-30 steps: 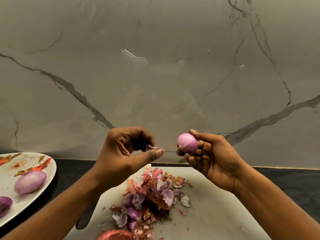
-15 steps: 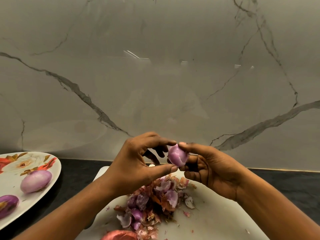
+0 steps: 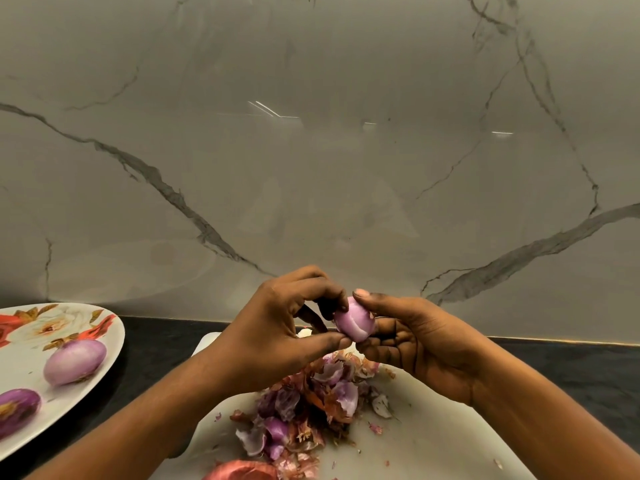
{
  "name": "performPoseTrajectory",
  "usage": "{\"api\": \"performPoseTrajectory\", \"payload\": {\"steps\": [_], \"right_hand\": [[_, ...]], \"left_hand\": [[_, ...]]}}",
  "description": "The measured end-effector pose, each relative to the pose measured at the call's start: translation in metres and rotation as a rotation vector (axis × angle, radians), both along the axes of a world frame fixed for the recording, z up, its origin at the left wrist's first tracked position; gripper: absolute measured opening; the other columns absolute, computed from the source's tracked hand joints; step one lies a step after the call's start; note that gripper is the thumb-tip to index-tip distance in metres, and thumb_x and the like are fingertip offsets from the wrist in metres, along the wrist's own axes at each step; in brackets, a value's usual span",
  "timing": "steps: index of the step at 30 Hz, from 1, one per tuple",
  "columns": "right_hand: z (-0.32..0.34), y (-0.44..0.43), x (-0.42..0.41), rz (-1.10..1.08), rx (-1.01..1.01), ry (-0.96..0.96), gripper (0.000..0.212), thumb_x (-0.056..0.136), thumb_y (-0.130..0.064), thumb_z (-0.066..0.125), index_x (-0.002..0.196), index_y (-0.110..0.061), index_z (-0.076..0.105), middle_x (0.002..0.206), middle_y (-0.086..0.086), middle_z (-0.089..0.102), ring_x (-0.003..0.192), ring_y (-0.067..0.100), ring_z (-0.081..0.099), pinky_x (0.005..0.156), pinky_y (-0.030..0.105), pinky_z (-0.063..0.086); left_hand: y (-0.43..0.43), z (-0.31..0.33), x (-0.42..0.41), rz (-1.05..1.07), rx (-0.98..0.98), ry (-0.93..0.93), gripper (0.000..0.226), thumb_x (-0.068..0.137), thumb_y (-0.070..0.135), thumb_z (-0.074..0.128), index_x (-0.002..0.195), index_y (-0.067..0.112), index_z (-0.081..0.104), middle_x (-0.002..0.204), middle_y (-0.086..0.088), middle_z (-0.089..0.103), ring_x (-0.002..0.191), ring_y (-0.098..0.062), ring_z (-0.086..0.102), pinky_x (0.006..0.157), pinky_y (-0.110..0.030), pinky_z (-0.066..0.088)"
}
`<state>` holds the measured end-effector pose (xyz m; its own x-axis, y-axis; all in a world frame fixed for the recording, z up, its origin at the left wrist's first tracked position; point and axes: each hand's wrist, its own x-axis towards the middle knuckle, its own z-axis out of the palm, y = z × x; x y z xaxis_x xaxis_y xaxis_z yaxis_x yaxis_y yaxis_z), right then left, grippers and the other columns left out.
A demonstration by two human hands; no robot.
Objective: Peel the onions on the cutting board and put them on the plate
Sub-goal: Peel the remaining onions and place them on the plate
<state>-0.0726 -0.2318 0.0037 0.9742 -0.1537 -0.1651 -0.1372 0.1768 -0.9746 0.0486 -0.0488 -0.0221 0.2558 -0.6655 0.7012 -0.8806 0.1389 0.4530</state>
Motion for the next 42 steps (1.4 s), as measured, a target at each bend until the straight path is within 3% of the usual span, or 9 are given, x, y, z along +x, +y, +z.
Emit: {"api": "performPoseTrajectory", "payload": {"steps": [4,14,16,18,20,25,30,37,42], "right_hand": [[0.002,-0.001,0.000,-0.034,0.019,-0.005,0.037,0.083,-0.033,0.078,0.103,-0.003,0.082,0.099,0.026,0.077,0.069,0.023,0.071,0.066,0.027,0.063],[0.006,-0.004,-0.001,-0.009,0.255,0.016,0.045,0.085,-0.029,0.072,0.108,0.010,0.077,0.101,0.030,0.074,0.069,0.026,0.064,0.062,0.027,0.062],[0.004,-0.005,-0.001,-0.020,0.268,0.021,0.049,0.084,-0.028,0.071,0.112,0.012,0.074,0.094,0.029,0.069,0.064,0.026,0.064,0.059,0.027,0.060],[0.002,-0.004,0.000,-0.014,0.278,0.030,0.047,0.086,-0.028,0.072,0.108,0.013,0.076,0.103,0.029,0.056,0.062,0.026,0.064,0.056,0.028,0.060],[0.002,-0.004,0.000,-0.001,0.283,0.039,0.047,0.086,-0.029,0.071,0.107,0.013,0.075,0.109,0.029,0.052,0.063,0.027,0.063,0.053,0.027,0.060],[0.010,-0.009,-0.002,-0.053,0.256,0.002,0.050,0.082,-0.032,0.068,0.111,0.010,0.070,0.094,0.029,0.072,0.062,0.022,0.060,0.051,0.023,0.056],[0.003,-0.004,0.000,-0.033,0.173,-0.026,0.050,0.085,-0.031,0.076,0.118,0.006,0.071,0.103,0.028,0.076,0.066,0.024,0.070,0.066,0.026,0.063],[0.002,-0.005,0.002,-0.013,0.136,-0.037,0.052,0.083,-0.031,0.078,0.123,0.002,0.071,0.116,0.030,0.074,0.083,0.029,0.076,0.090,0.037,0.060],[0.000,-0.002,0.002,-0.012,0.041,-0.006,0.050,0.088,-0.039,0.074,0.122,-0.004,0.072,0.106,0.025,0.077,0.077,0.025,0.073,0.068,0.028,0.063]], "left_hand": [[-0.001,-0.002,-0.001,-0.003,-0.016,-0.043,0.013,0.087,0.011,0.085,0.097,0.011,0.077,0.098,0.003,0.067,0.088,-0.020,0.071,0.076,-0.025,0.061],[0.003,0.002,-0.002,0.012,-0.086,-0.058,0.012,0.089,0.007,0.083,0.094,0.010,0.073,0.089,0.008,0.069,0.082,-0.017,0.069,0.076,-0.019,0.055],[0.005,0.002,-0.001,0.005,-0.078,-0.042,0.010,0.089,0.008,0.081,0.093,0.011,0.072,0.088,0.007,0.069,0.082,-0.019,0.069,0.075,-0.020,0.055],[0.006,0.001,-0.001,-0.016,-0.084,-0.007,0.010,0.088,0.005,0.081,0.091,0.010,0.072,0.085,0.005,0.069,0.080,-0.021,0.069,0.074,-0.022,0.054],[0.008,0.001,-0.002,-0.056,-0.097,0.033,0.009,0.087,0.003,0.079,0.088,0.009,0.073,0.083,0.002,0.069,0.077,-0.025,0.068,0.072,-0.028,0.056],[0.014,0.006,0.001,-0.101,-0.152,0.116,0.015,0.081,-0.007,0.074,0.082,0.008,0.071,0.078,-0.005,0.069,0.074,-0.032,0.068,0.067,-0.051,0.060],[0.008,0.002,-0.002,-0.080,-0.016,-0.010,0.016,0.080,-0.001,0.082,0.081,0.009,0.069,0.077,-0.001,0.066,0.072,-0.025,0.064,0.068,-0.032,0.053],[0.005,0.001,-0.002,-0.007,-0.053,-0.036,0.024,0.082,0.027,0.091,0.097,0.015,0.076,0.091,0.008,0.073,0.086,-0.021,0.073,0.067,-0.039,0.061],[0.001,-0.003,0.002,0.065,-0.074,-0.132,0.045,0.084,0.025,0.090,0.125,0.018,0.074,0.113,0.005,0.068,0.099,-0.021,0.070,0.071,-0.032,0.062]]}}
